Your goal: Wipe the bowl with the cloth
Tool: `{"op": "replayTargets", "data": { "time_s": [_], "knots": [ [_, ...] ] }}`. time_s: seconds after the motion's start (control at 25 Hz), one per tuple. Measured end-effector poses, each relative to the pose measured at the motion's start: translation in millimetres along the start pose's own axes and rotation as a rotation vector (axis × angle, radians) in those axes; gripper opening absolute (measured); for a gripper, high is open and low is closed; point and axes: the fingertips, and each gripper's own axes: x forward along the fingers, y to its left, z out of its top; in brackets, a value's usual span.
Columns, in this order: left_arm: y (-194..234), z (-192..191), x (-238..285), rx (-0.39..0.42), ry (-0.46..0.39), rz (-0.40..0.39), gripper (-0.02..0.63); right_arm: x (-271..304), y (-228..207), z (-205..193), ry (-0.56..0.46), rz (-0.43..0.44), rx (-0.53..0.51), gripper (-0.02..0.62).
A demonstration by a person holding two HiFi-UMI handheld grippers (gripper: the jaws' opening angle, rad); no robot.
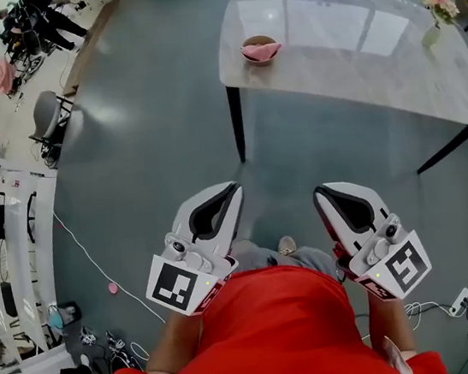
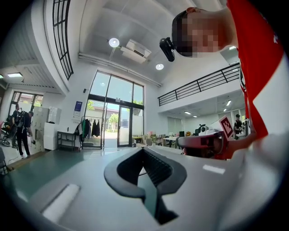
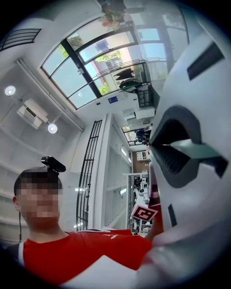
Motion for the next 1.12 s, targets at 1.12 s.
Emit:
{"op": "replayTargets", "data": {
  "time_s": [1.12],
  "knots": [
    [112.2,-15.5,87.4,-0.019,-0.012,0.024,0.005,109.5,-95.4,-4.7,0.082,0.019,-0.037,0.002]
  ]
}}
